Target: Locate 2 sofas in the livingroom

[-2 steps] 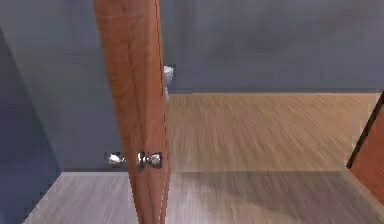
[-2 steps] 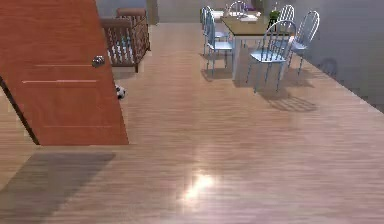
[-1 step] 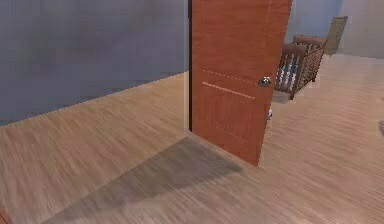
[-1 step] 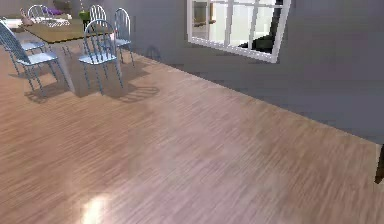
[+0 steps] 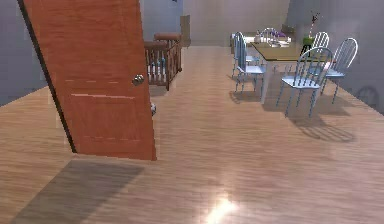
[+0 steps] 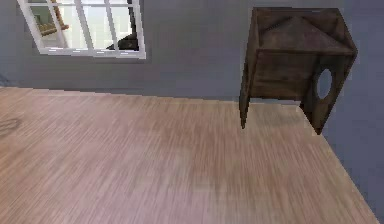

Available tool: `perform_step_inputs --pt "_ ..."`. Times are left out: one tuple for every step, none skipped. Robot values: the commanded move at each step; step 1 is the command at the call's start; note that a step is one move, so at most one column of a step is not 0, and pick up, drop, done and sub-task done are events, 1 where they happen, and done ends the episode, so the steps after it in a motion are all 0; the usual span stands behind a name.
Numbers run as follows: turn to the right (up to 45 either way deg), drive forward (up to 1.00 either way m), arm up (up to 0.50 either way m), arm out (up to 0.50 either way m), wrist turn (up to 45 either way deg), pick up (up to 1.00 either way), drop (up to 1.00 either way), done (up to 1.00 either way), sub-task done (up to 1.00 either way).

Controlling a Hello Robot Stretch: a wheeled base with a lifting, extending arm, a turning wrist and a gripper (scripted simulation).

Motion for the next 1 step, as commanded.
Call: perform_step_inputs --pt "0.0 0.15 0.00 0.00 0.0 0.00 0.00 0.00 0.00"
